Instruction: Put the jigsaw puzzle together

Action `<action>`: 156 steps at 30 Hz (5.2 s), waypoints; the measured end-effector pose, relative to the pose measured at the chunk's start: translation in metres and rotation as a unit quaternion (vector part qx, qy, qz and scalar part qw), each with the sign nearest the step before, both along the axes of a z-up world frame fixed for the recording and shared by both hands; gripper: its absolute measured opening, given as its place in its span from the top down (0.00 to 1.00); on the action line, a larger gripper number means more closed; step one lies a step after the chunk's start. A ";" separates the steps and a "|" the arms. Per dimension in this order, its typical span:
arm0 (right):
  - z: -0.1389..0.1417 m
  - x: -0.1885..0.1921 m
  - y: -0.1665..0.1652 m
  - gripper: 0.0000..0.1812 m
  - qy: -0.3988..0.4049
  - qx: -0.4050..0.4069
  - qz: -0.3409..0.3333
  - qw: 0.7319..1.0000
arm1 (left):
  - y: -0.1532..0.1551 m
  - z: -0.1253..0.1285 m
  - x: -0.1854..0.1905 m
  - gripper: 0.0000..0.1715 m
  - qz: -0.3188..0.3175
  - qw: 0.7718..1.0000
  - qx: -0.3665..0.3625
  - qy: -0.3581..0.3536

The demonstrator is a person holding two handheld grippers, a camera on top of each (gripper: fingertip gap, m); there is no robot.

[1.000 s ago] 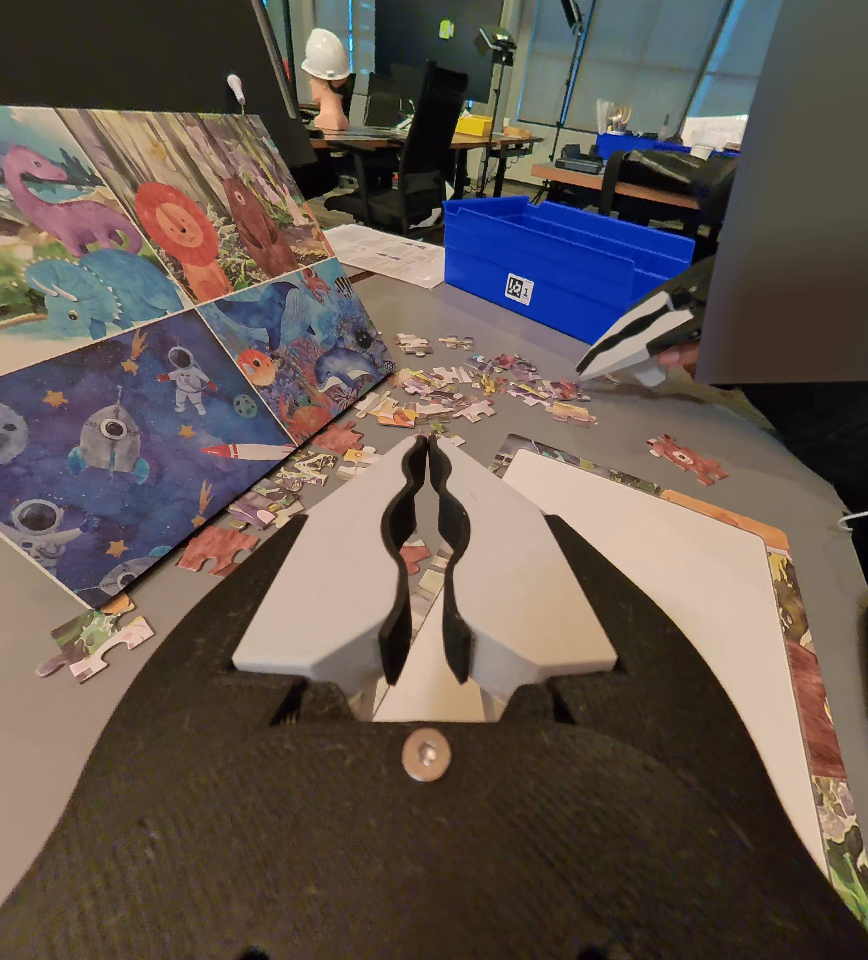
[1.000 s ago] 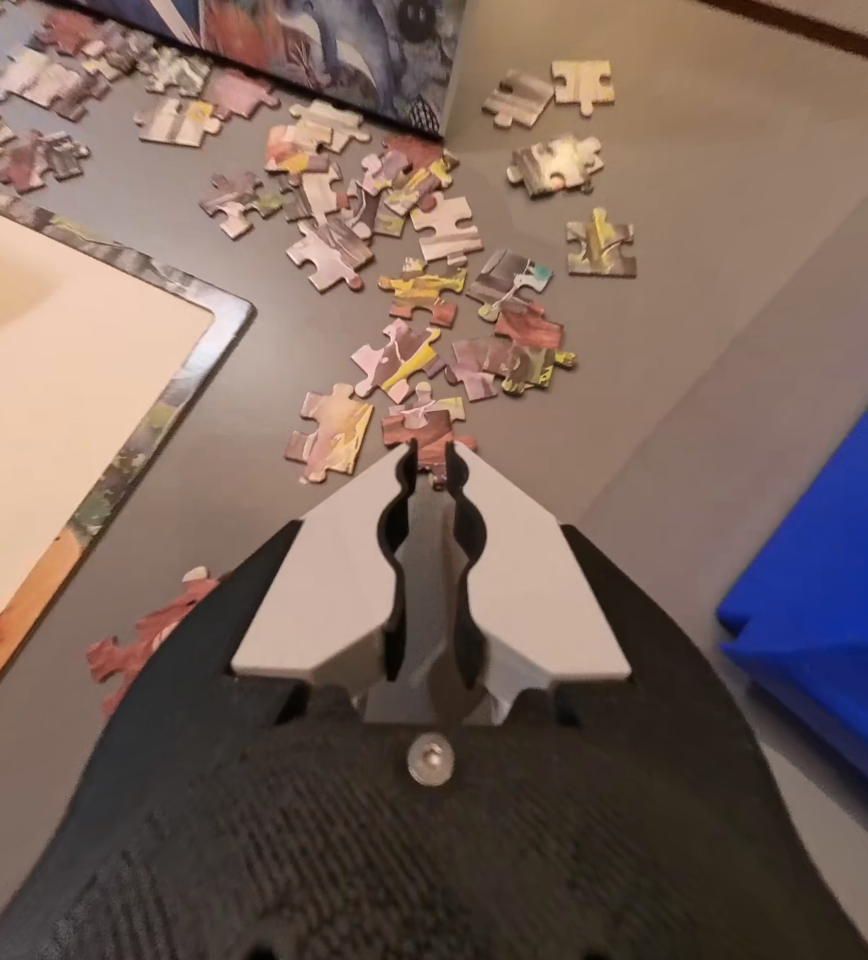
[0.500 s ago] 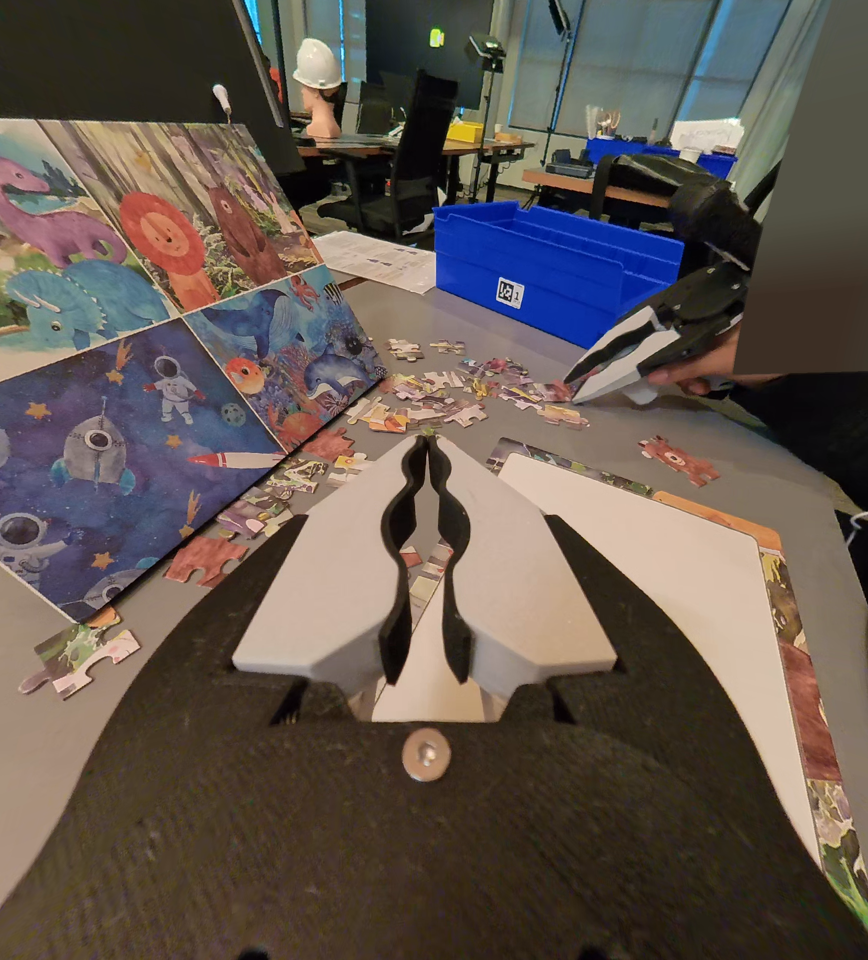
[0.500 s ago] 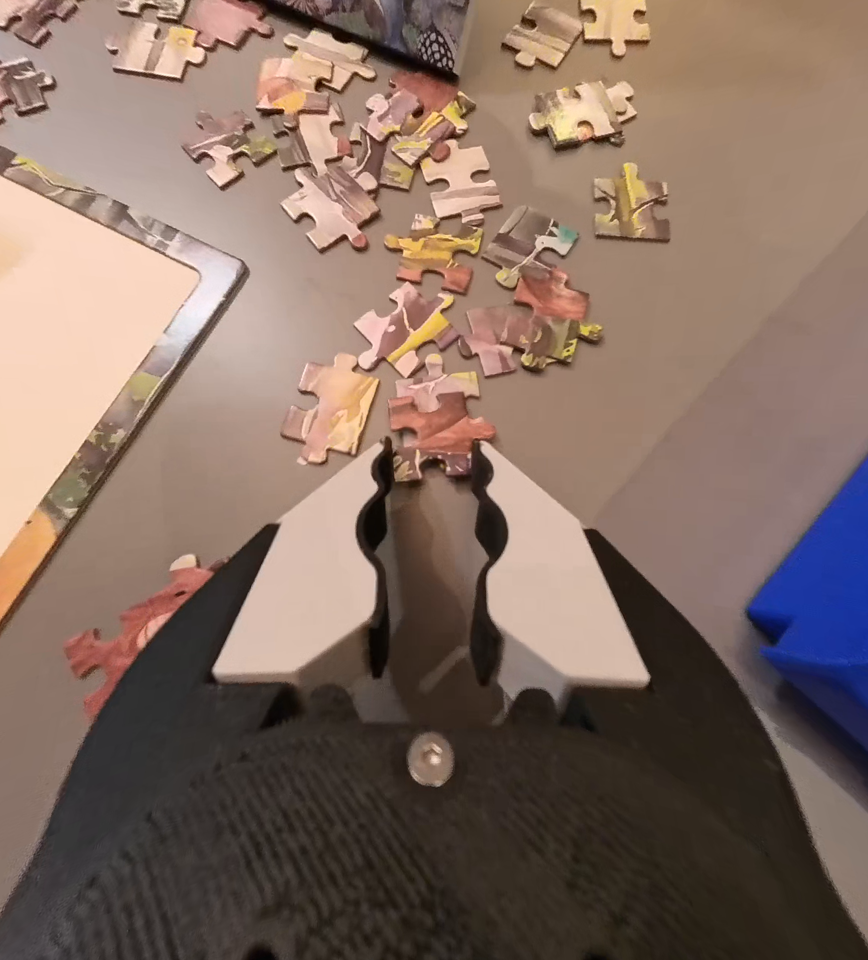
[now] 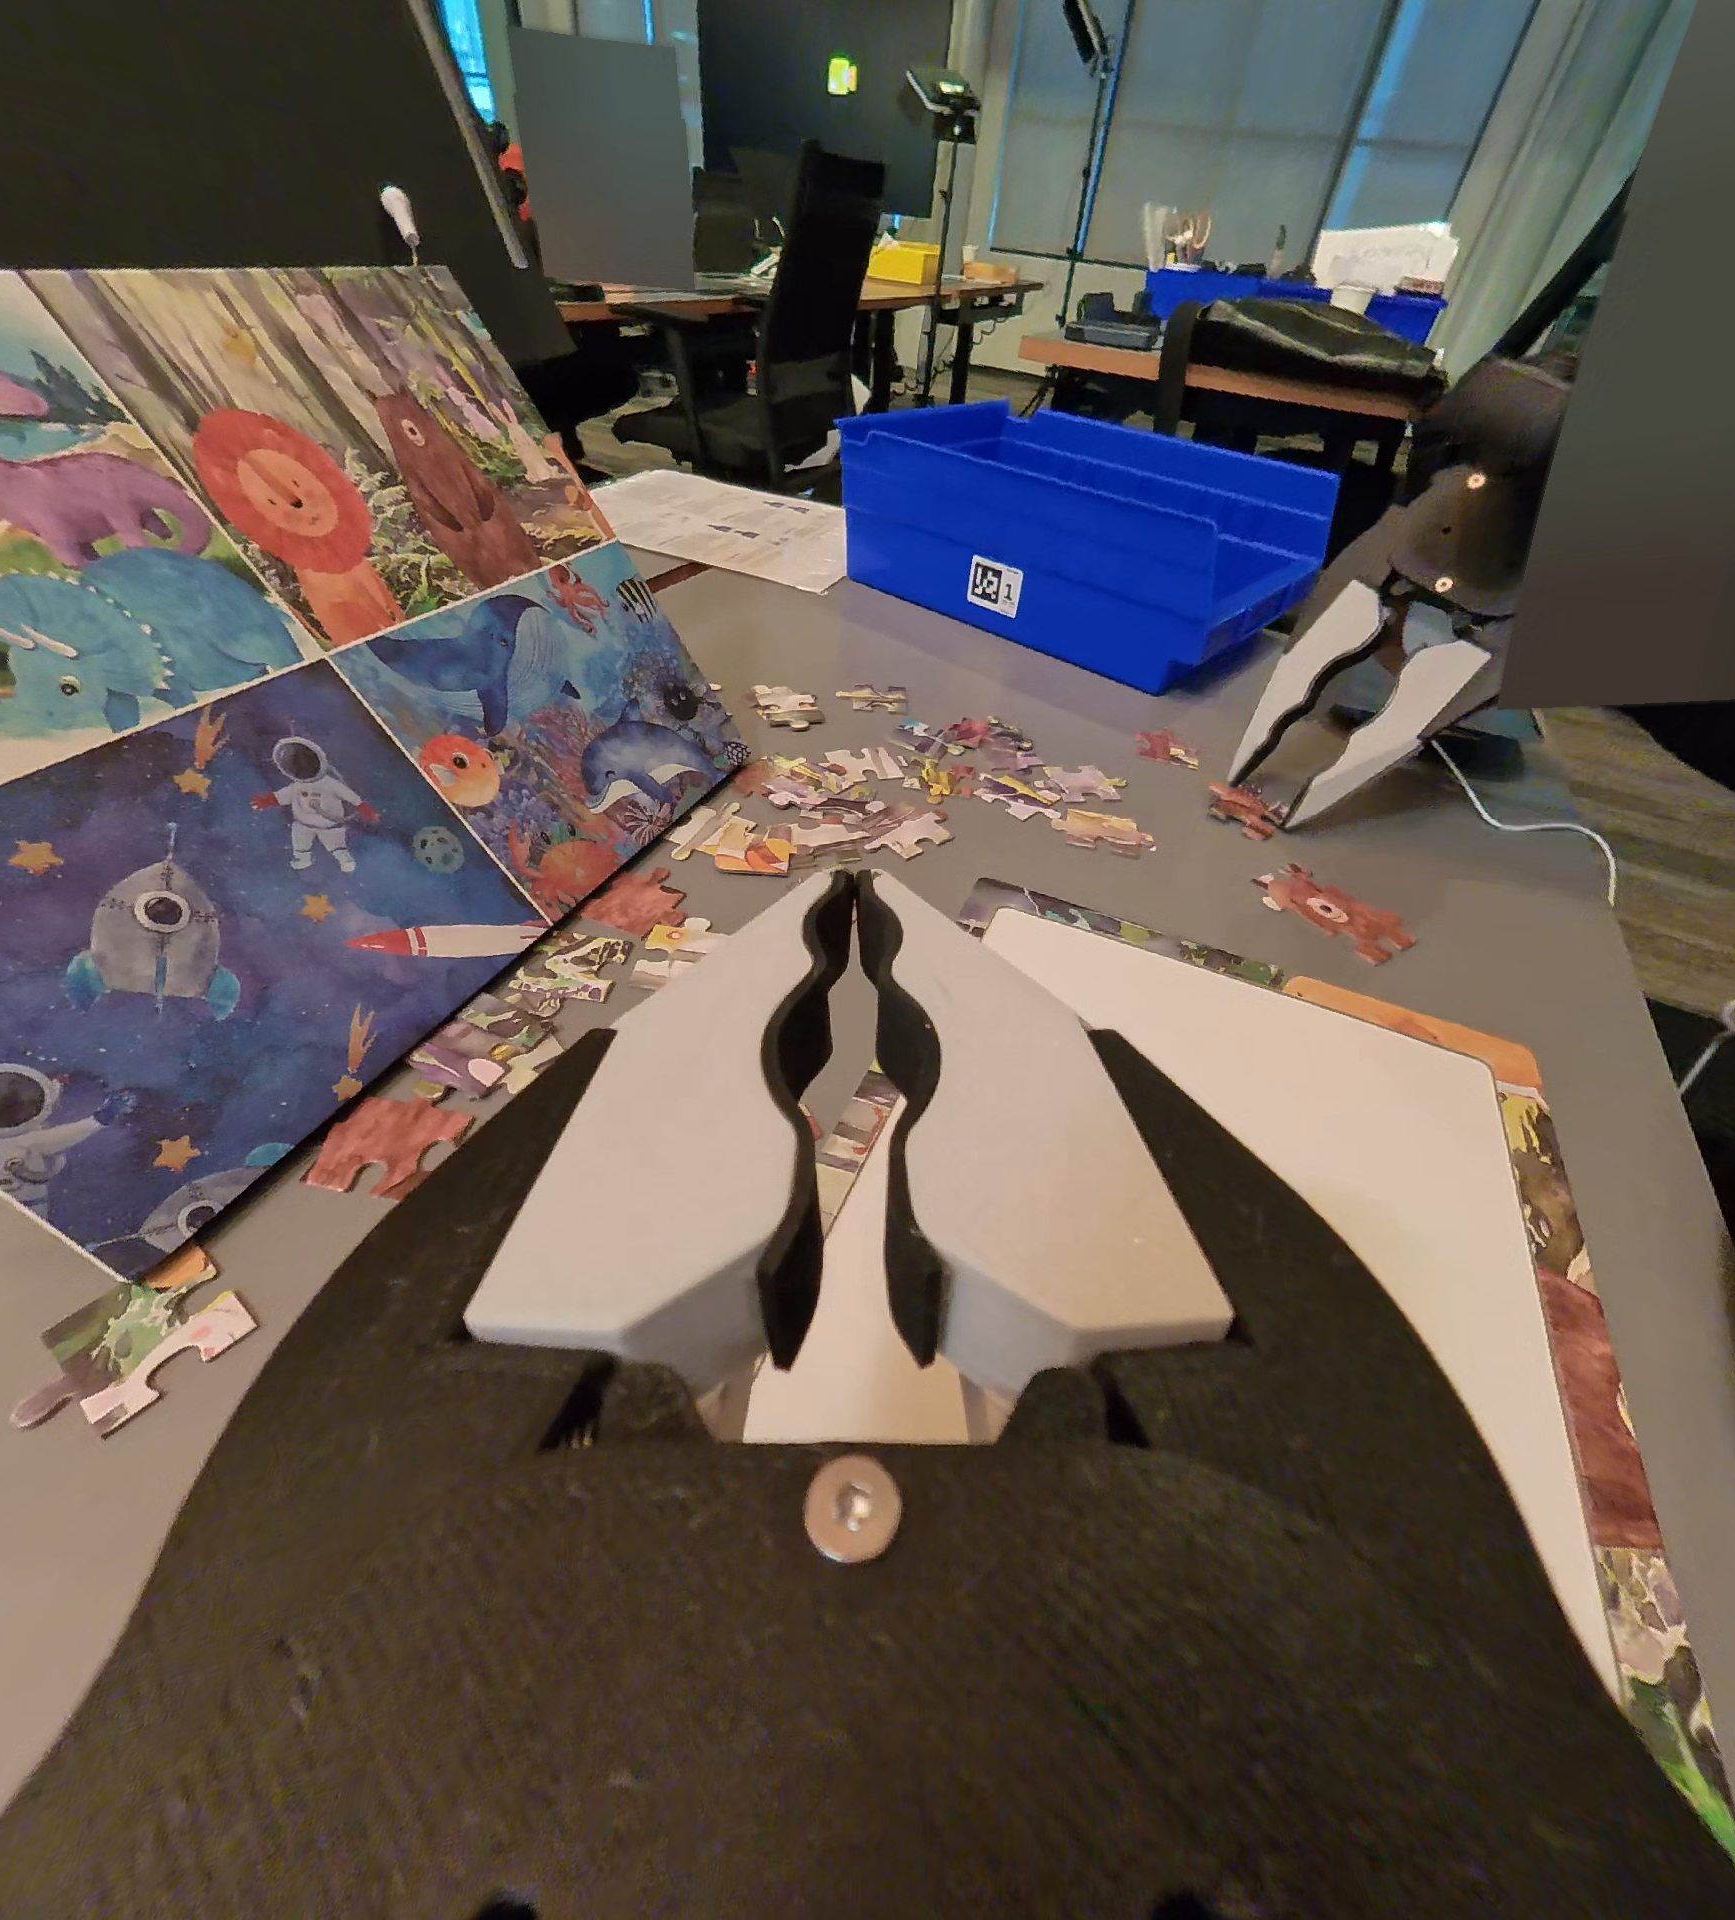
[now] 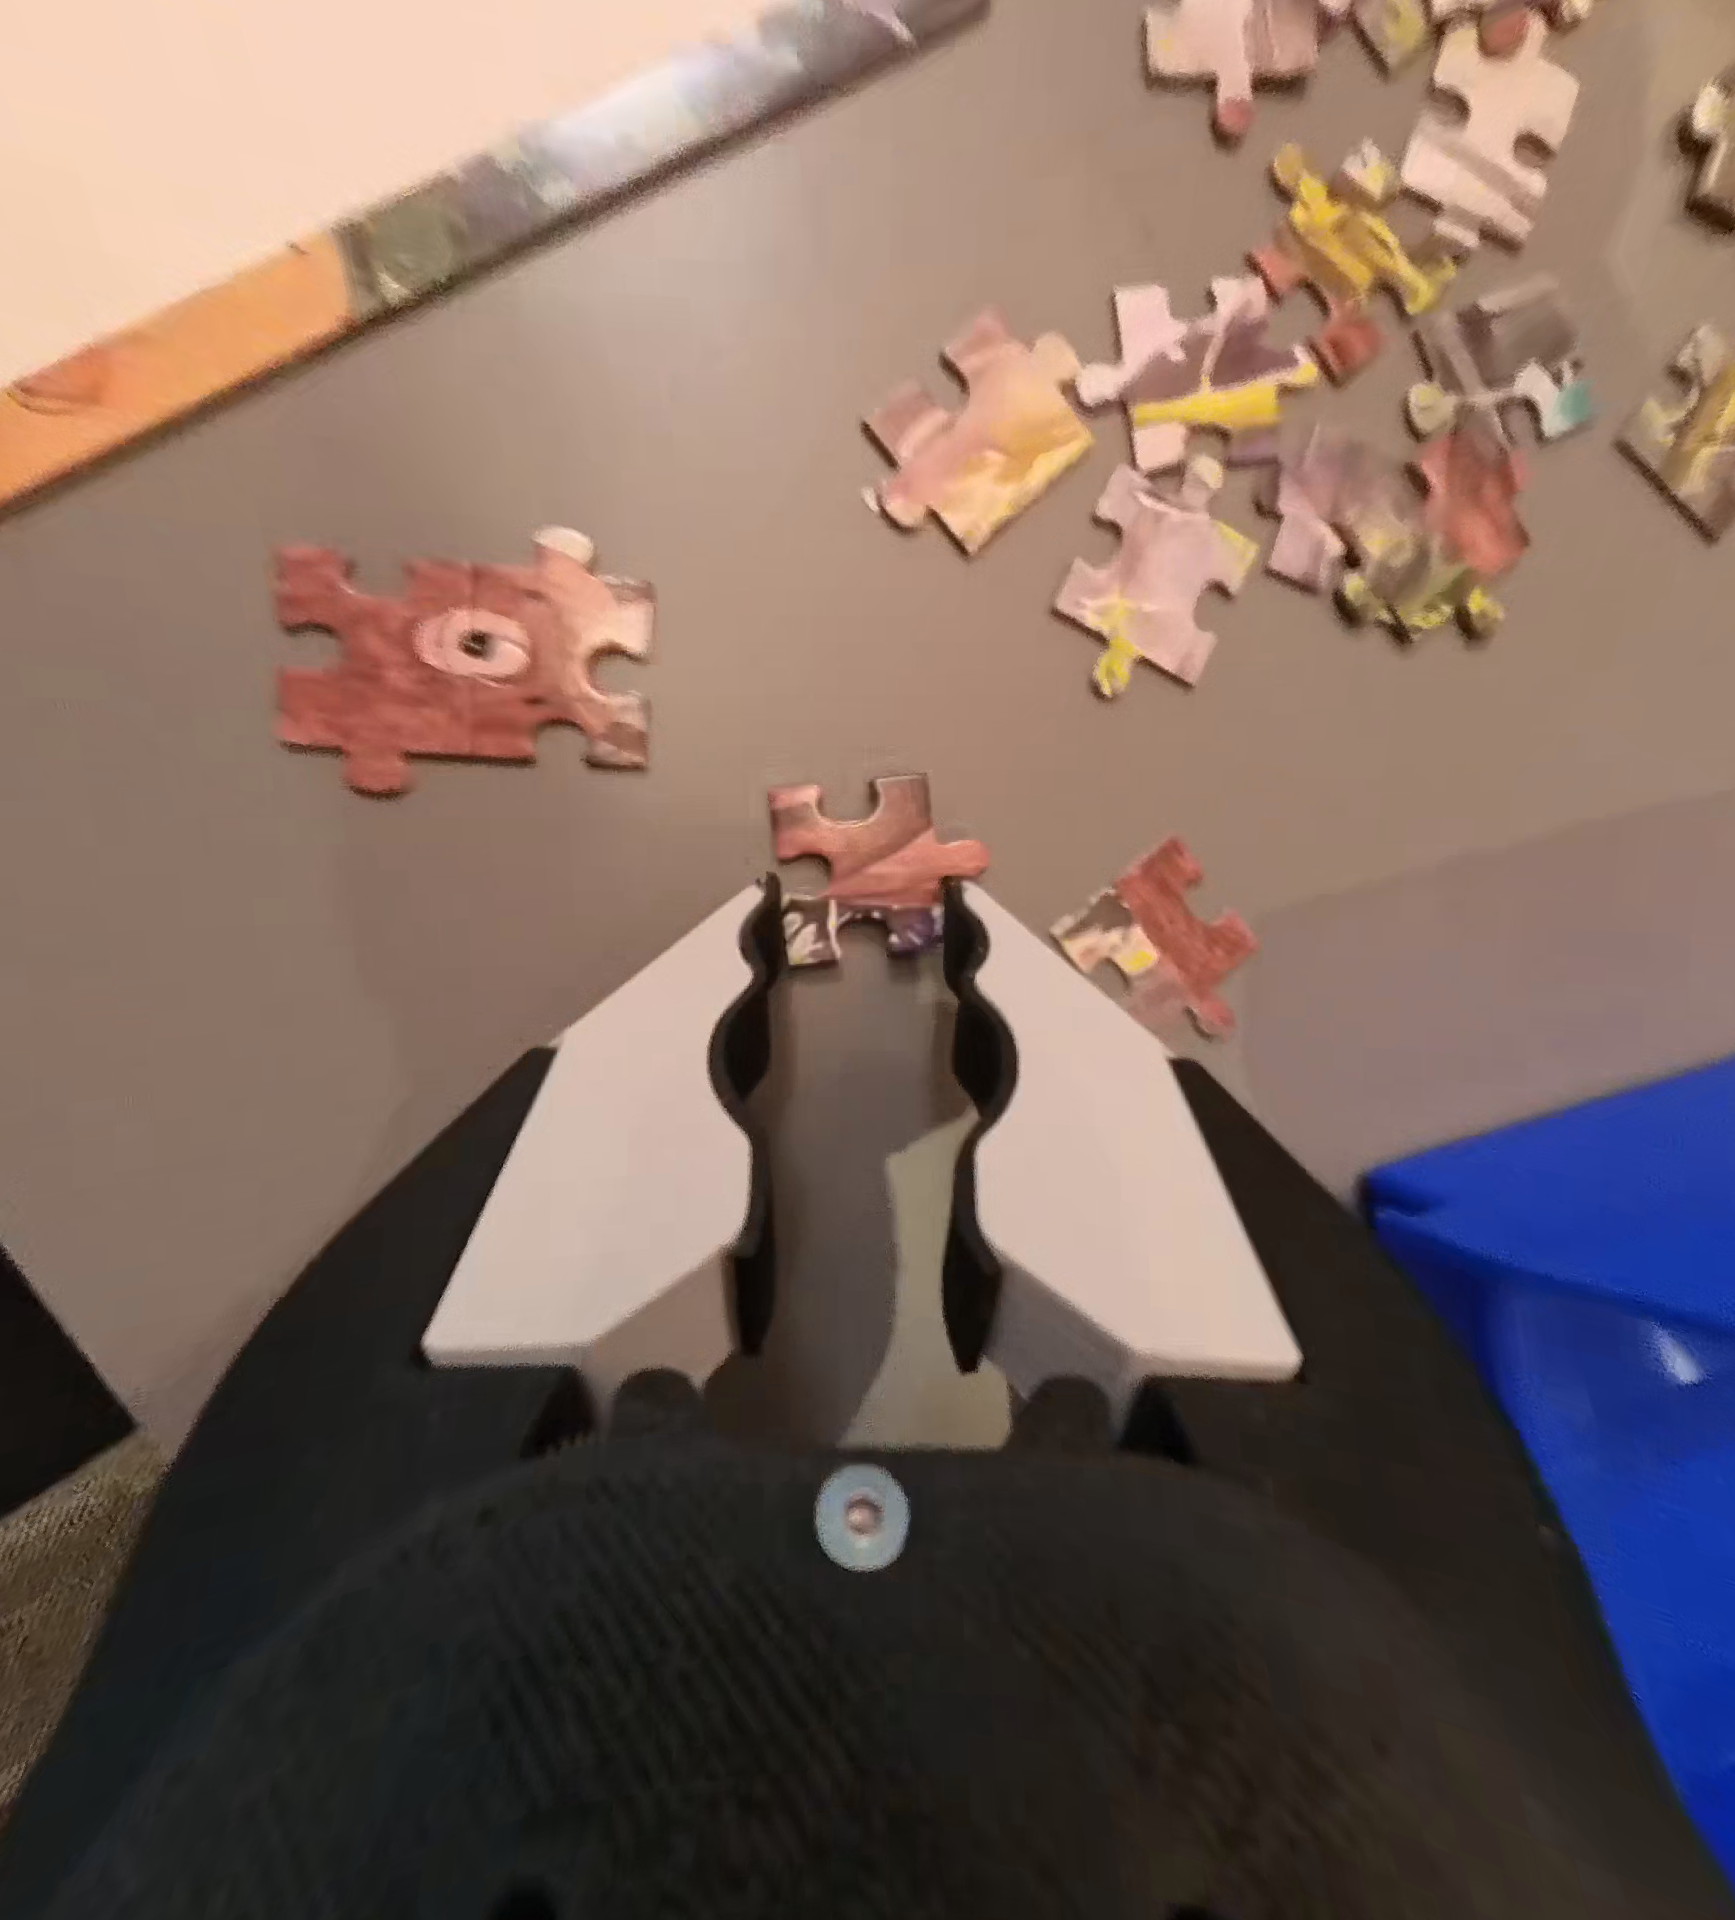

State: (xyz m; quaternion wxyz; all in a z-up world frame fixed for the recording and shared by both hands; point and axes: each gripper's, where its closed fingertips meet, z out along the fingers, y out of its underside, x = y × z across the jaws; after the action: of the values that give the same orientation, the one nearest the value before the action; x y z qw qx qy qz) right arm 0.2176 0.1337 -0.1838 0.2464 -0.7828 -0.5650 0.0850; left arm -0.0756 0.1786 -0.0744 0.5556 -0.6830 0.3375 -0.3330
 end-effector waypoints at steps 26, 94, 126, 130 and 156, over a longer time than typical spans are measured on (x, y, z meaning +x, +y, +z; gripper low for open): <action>-0.007 0.049 0.057 0.84 0.116 0.004 -0.356 0.927 | -0.005 0.003 0.004 1.00 -0.009 1.000 0.011 0.003; -0.002 0.001 -0.026 0.84 0.018 -0.050 0.081 0.995 | -0.003 -0.008 0.010 1.00 -0.013 1.000 -0.001 0.015; -0.004 0.003 -0.024 0.84 0.011 -0.053 0.064 0.996 | -0.003 -0.007 0.010 1.00 -0.013 1.000 0.000 0.013; -0.003 0.003 -0.026 0.84 0.009 -0.049 0.062 0.997 | -0.003 -0.007 0.010 1.00 -0.013 1.000 0.001 0.013; 0.013 0.019 -0.034 0.84 0.060 -0.036 -0.034 0.997 | -0.005 -0.005 0.011 1.00 -0.015 1.000 0.005 0.013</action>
State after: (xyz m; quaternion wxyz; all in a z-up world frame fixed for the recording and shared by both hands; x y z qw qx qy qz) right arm 0.2369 0.0994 -0.1713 0.2539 -0.8038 -0.5186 0.1432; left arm -0.0645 0.1737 -0.0796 0.5494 -0.6797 0.3564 -0.3305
